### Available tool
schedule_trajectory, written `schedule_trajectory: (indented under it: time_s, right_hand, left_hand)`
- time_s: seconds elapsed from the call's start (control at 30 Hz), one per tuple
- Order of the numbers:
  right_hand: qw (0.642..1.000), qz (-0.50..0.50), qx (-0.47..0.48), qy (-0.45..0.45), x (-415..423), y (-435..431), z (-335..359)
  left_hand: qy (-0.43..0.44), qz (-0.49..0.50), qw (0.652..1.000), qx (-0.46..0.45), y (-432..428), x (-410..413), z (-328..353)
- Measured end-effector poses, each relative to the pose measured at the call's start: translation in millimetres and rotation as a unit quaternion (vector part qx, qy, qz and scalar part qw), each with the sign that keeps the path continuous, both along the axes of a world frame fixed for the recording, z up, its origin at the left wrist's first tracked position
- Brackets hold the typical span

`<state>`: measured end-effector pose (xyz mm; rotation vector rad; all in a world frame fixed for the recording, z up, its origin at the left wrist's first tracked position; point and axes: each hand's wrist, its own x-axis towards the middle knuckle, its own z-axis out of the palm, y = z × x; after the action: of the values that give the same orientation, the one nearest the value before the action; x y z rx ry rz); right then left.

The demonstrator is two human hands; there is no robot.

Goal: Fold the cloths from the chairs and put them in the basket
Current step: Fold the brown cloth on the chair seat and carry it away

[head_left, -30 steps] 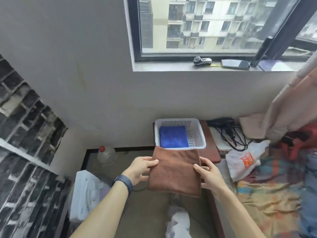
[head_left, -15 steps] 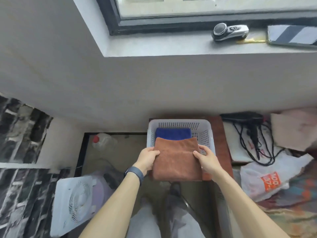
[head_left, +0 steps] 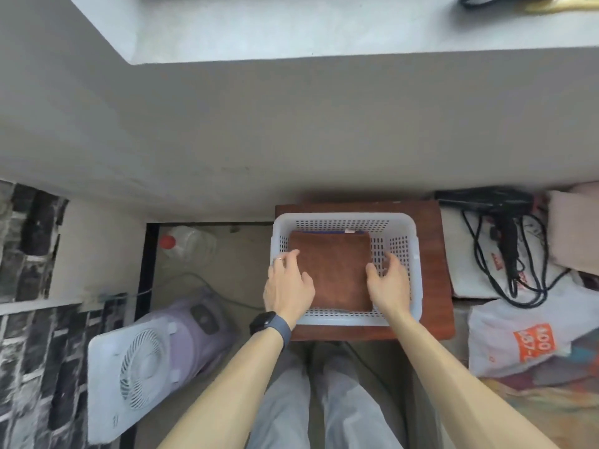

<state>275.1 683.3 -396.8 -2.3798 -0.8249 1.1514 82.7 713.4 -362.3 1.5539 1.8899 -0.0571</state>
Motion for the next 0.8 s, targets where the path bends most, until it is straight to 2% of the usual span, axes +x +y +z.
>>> schedule_trajectory:
  time_s: [0.07, 0.17, 0.23, 0.3, 0.43, 0.6, 0.8]
  right_hand:
    - [0.992, 0.069, 0.053, -0.094, -11.7, -7.4, -2.7]
    - [0.946, 0.224, 0.131, -0.195, -32.0, -5.4, -16.2]
    - [0.924, 0.302, 0.102, -0.212, -39.1, 4.4, -30.2]
    - [0.912, 0.338, 0.070, -0.221, -35.1, 13.7, -47.2]
    - [0.898, 0.368, 0.088, -0.224, -21.9, 18.4, -74.4]
    - [0.913, 0.337, 0.105, -0.205, -22.1, 9.8, -95.3]
    - [0.913, 0.333, 0.116, -0.202, -25.9, 14.7, -104.0]
  left_hand:
    - [0.045, -0.094, 0.991, 0.080, -5.6, 4.8, -6.0]
    - [0.018, -0.172, 0.975, 0.140, -3.4, 15.4, -25.3]
    - [0.030, -0.194, 0.972, 0.127, 3.4, 22.7, -43.8]
    - [0.050, -0.195, 0.974, 0.105, 8.3, 26.0, -64.3]
    - [0.071, -0.187, 0.973, 0.117, 10.5, 25.1, -95.1]
    - [0.094, -0.189, 0.968, 0.133, 8.8, 27.6, -114.2]
    - [0.091, -0.187, 0.968, 0.142, 15.7, 22.9, -123.6]
